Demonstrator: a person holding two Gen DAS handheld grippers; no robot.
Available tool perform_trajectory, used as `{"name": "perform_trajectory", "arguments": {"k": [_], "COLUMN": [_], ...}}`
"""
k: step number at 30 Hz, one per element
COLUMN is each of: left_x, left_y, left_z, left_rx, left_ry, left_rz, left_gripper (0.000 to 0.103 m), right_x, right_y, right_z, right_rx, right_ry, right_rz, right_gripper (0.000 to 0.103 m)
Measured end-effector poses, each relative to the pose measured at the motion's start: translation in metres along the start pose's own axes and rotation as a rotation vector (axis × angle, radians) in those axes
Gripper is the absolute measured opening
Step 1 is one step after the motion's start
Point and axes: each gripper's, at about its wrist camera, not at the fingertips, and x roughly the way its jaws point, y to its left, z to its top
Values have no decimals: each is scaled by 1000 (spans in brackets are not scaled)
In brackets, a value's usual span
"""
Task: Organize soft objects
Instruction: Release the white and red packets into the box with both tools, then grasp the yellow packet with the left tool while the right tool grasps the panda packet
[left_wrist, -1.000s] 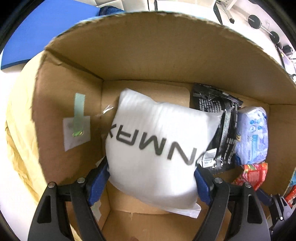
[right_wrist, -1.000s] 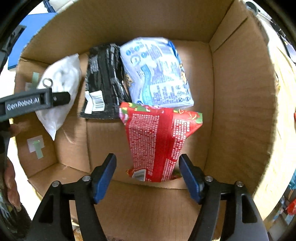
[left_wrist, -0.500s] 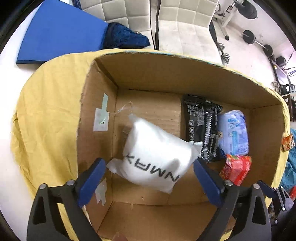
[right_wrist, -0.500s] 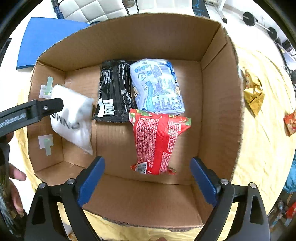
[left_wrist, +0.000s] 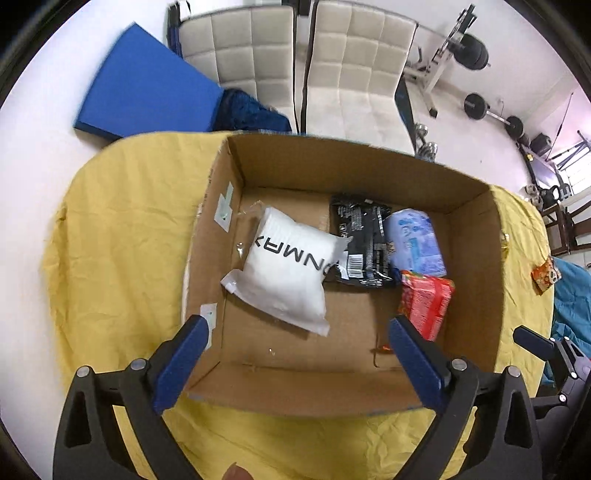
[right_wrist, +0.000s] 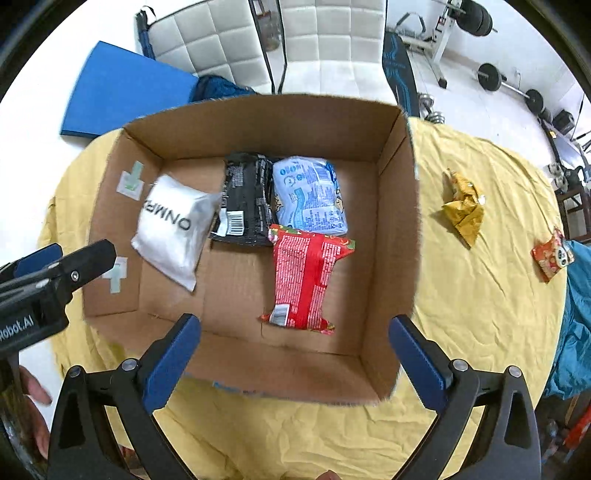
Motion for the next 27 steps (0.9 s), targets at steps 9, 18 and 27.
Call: {"name": "perform_trajectory", "arguments": {"k": [9,18,27], "left_x": [-50,-64,-65], "left_y": [-15,-52,-156], "left_z": [-37,-47,-31], "left_rx": [-4,0,128], "left_ry": [-114,-130,-135], "left_rz": [42,26,-2], "left_gripper": [100,100,100], "right_x": [-46,-62,-75], "right_y": [-10,-41,-155], "right_z": [-31,-43,-48], "right_rx": [13,42,201], "right_ry": [-88,-104,-123], "right_rz": [36,92,86], "right_gripper": [103,103,103]}}
